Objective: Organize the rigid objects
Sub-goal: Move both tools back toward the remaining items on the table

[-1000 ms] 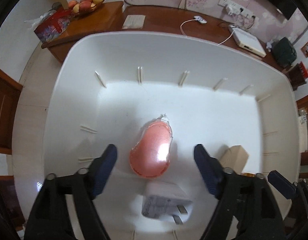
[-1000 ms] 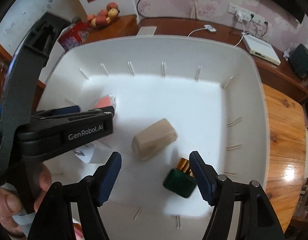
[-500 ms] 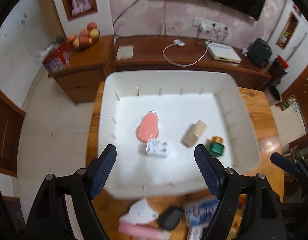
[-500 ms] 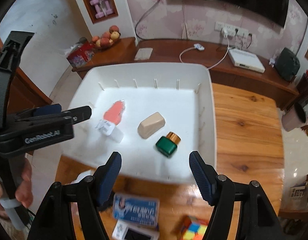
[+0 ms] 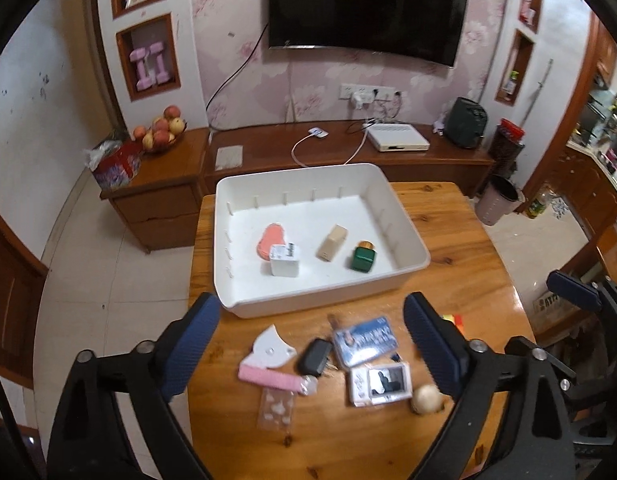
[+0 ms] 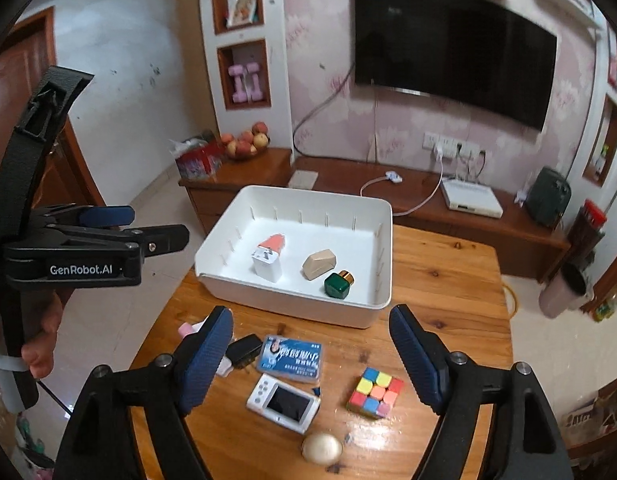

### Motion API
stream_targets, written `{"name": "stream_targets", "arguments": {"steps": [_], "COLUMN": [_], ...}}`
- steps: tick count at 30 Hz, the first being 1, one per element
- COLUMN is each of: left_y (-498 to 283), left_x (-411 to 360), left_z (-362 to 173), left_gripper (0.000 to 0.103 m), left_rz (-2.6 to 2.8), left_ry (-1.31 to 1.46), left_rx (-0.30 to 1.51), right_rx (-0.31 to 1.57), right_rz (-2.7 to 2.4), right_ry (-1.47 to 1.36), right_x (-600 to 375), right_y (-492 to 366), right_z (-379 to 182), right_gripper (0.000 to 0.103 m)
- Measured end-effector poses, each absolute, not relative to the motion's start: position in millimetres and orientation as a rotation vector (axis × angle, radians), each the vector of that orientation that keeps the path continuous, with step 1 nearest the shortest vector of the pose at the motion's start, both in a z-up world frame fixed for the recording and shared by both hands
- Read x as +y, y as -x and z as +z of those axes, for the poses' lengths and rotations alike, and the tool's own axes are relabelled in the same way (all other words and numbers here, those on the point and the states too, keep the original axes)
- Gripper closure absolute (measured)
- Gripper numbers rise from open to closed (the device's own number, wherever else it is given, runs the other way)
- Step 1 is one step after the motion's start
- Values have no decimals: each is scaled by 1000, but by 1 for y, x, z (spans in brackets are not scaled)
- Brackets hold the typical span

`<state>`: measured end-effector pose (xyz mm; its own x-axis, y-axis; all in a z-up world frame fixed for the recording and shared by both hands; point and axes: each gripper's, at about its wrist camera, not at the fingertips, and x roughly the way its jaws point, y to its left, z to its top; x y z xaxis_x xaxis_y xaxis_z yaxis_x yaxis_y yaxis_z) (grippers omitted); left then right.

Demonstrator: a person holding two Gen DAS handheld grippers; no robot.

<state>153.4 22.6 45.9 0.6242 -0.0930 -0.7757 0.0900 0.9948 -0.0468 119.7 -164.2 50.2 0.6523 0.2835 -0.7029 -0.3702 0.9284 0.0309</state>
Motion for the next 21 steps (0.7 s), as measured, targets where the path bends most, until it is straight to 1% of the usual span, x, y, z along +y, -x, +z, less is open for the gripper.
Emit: {"name": "stream_targets", "arguments": {"steps": [4,9,15,21], "left_y": [-125,-103,-95,-87], "left_x": [4,-20,-31,-31], "left_z": [42,28,-3,-46], "left_gripper": [4,3,4,3], "left_rz": [-156,-210,-262,-336], "left_ry": [-39,-131,-143,-165], "left_rx": [870,848,863,894], "right_rx": [746,733,757,810], "right_rz": [380,359,316,306], "right_ry": [131,152,140,140], "right_x": [-173,-186,-208,-217], "right_y": [-88,-63,-53,-47], "right_z": [44,18,-32,-89], "right_gripper": [22,22,22,22]}}
